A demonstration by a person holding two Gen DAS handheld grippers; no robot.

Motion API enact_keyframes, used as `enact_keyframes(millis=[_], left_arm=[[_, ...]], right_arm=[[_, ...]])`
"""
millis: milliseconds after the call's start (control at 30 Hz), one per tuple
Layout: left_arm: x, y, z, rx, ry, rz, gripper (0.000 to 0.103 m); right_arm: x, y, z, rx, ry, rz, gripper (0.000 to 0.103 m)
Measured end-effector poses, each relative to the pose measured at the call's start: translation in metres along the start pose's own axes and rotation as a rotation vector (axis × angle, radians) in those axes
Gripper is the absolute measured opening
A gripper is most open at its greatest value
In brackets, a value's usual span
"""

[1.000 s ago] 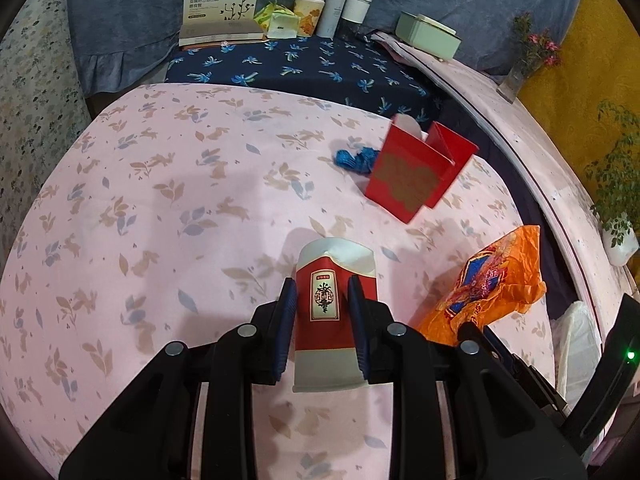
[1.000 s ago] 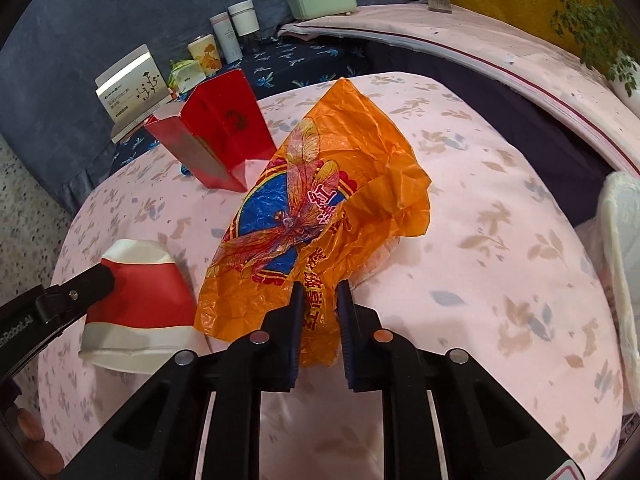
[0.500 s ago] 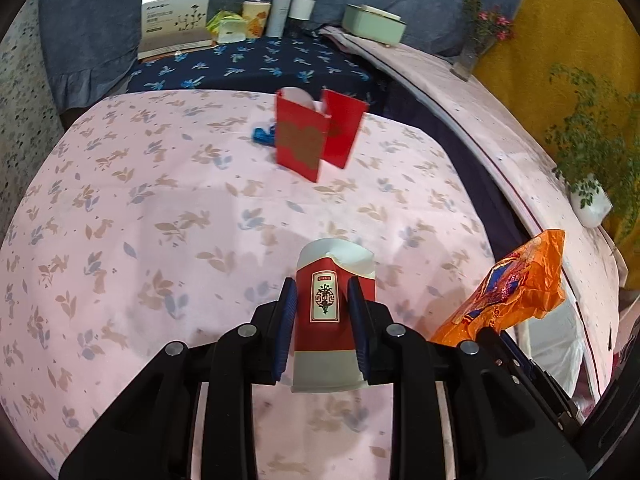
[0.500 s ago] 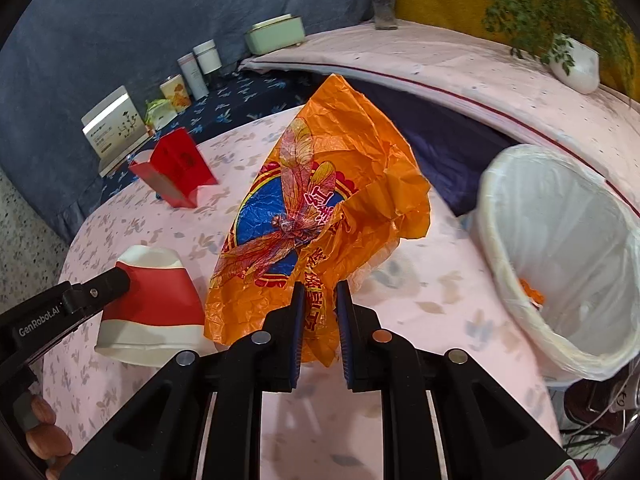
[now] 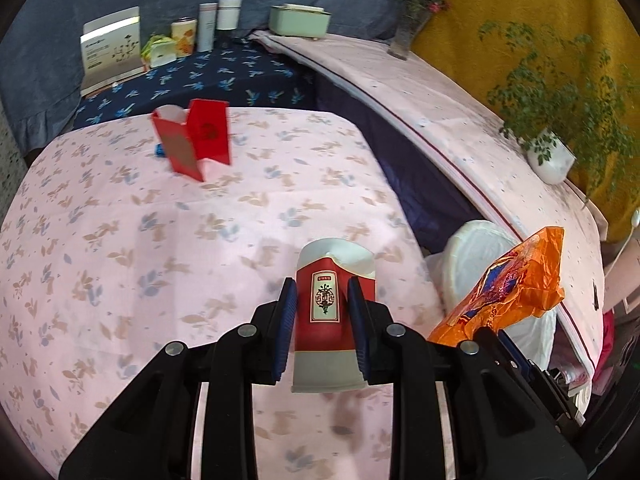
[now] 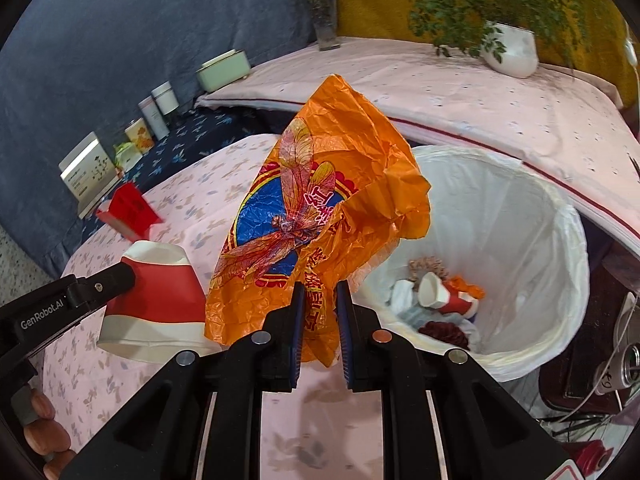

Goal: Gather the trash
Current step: 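Carry the cup and orange bag over the white bin and open both grippers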

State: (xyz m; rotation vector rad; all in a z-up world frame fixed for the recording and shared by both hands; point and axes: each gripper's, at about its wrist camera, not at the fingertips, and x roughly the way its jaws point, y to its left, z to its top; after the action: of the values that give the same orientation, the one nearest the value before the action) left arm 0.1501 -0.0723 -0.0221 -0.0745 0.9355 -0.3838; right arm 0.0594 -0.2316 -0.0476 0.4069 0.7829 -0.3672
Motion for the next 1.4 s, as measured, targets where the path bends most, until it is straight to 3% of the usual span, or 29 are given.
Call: enact_keyframes(millis=[433, 767, 1000, 1100, 1167, 1400], left_arm=[[0.014, -0.095, 0.008, 0.137, 0.008, -0.084, 0.025], [0.034, -0.143, 0.009, 0.205, 0.034, -0.119, 0.025], [0.049, -0.158, 0.008, 0.217, 0.047, -0.121, 0.027], [0.054, -0.158, 0.008, 0.208, 0.060, -0.114, 0.044], [0.055, -0.156, 0.008, 0.201, 0.060, -0.106, 0.048], [0.061, -0.140, 0.007, 0.172, 0.076, -0.083, 0.049]], right_arm=[[-0.007, -0.085, 0.008, 0.122, -0.020, -0.084, 0.015], [0.002, -0.125, 0.008, 0.187, -0.007, -0.118, 0.015], [0.009, -0.136, 0.007, 0.206, 0.004, -0.127, 0.015], [0.012, -0.138, 0.007, 0.209, 0.009, -0.129, 0.015], [0.014, -0.138, 0.008, 0.208, 0.011, -0.130, 0.016], [0.019, -0.133, 0.008, 0.205, 0.013, -0.126, 0.022]])
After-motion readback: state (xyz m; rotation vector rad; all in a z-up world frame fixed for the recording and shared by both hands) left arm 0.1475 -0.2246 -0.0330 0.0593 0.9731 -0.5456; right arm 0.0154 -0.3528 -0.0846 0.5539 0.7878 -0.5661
